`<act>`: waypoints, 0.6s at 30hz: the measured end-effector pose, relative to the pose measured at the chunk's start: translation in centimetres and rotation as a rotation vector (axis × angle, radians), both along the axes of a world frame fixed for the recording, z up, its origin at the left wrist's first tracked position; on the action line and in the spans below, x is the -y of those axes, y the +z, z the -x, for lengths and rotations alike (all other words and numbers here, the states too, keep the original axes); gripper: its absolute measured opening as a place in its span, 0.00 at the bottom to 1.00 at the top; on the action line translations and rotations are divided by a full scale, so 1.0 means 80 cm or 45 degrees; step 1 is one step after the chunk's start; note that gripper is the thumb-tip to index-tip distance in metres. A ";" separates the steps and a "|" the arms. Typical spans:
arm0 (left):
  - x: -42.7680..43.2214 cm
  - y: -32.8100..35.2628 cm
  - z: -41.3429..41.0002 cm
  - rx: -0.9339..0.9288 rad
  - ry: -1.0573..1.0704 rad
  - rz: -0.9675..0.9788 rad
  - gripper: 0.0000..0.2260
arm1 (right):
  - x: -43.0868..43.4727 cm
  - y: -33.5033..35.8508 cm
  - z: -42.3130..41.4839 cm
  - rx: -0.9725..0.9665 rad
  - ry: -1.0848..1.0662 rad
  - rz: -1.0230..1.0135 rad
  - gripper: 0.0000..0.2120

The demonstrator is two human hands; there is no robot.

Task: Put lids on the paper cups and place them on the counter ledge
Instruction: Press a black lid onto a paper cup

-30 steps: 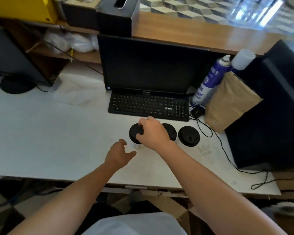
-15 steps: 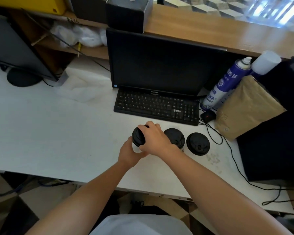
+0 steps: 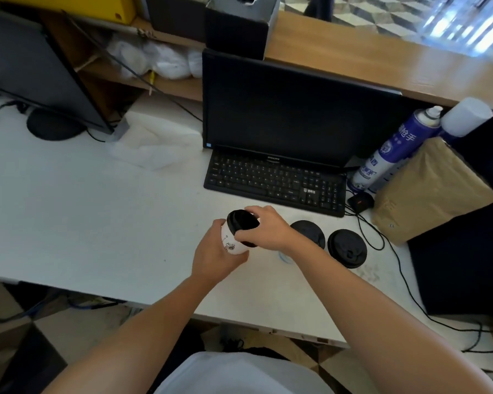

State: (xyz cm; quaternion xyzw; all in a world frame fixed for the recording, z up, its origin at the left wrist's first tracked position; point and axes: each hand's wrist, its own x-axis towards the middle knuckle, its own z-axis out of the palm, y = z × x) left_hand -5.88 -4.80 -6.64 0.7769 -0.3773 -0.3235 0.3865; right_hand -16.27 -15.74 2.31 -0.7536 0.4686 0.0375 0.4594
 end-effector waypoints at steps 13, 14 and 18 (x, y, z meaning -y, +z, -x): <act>0.004 0.044 -0.022 0.530 -0.096 -0.027 0.34 | -0.024 -0.025 -0.020 0.314 -0.178 0.208 0.19; 0.004 0.047 -0.021 0.505 -0.104 -0.018 0.34 | -0.024 -0.023 -0.017 0.328 -0.169 0.251 0.20; 0.002 0.062 -0.010 0.342 -0.114 0.021 0.33 | -0.023 -0.009 -0.005 0.363 -0.084 0.406 0.23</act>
